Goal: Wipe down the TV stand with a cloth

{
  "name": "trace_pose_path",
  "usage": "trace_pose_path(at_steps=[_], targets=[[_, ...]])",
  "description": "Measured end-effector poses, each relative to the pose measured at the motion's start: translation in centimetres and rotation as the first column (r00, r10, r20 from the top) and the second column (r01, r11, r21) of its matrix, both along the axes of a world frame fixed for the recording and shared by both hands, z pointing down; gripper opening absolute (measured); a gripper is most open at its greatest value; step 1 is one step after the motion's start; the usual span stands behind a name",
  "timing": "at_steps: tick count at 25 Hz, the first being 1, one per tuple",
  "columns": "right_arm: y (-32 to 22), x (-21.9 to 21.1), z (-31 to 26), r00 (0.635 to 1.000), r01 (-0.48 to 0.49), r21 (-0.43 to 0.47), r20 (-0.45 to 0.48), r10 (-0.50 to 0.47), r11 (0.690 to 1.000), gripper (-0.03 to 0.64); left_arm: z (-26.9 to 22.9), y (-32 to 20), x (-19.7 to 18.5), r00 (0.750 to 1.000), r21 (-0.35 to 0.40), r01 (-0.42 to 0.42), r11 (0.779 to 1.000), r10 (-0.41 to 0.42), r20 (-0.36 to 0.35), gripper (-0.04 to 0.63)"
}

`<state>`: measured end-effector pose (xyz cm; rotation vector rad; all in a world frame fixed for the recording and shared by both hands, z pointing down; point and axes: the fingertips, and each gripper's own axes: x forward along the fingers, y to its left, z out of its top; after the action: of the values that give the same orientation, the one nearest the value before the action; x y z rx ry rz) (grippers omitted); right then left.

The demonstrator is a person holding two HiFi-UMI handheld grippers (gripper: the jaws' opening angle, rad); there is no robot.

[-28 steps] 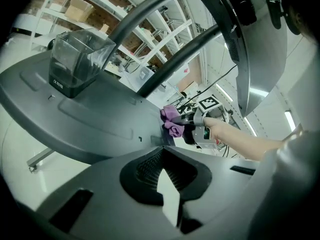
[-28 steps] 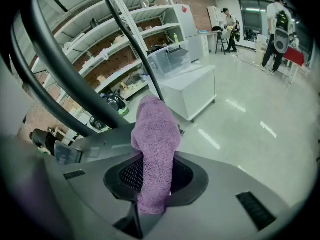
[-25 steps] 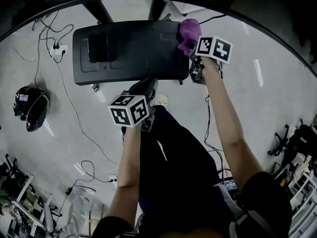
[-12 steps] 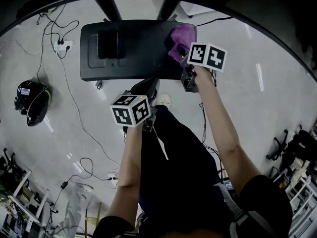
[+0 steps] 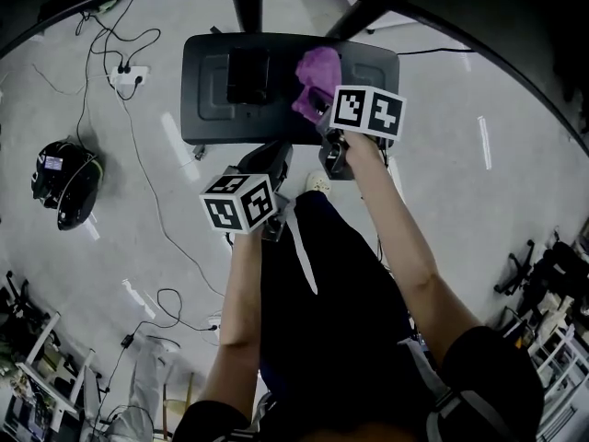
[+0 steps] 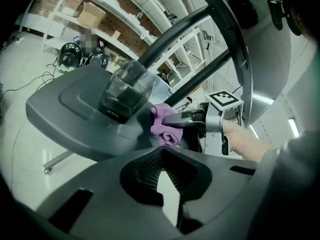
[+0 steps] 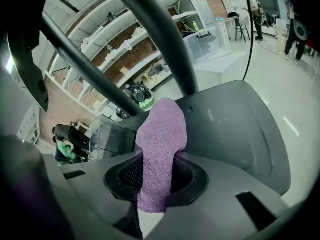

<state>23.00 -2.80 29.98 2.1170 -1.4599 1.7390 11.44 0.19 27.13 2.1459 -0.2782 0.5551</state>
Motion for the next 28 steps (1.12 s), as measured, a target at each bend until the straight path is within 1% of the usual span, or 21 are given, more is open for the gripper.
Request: trace_pose_path(at_steps=[9,14,20,28], targets=[[-5.0,-5.7,1.2,1.0,0.008,-0.014,0.03,-0.008,1.0,0.089,0.8,-5.0,-4.7,1.0,-0.007,-0.01,1.0,0.01,0.02,0.006],[-5.7,-5.7,2.0,1.0,-0.029,-0.043,0.004,0.029,0.999,0.089,1.1,-6.5,-5.7,0.999,-0.017,-0.017,1.0,0.018,0.027,0.008],[-5.7,-5.9,2.3,0.999,-0.041,-0.029,0.034,0.042,0.999,0.089,1.4,-6.7,-5.4,0.999,-0.019,-0.045,0.999,0.045,0.029,0.006],[-4.0,-4.7,2.3,0.998,-0.035,-0.021,0.049,0.036,0.999,0.089,0.9,-4.6,-2.7,0.997,-0.012,-0.079,0.997,0.079,0.02,0.008]])
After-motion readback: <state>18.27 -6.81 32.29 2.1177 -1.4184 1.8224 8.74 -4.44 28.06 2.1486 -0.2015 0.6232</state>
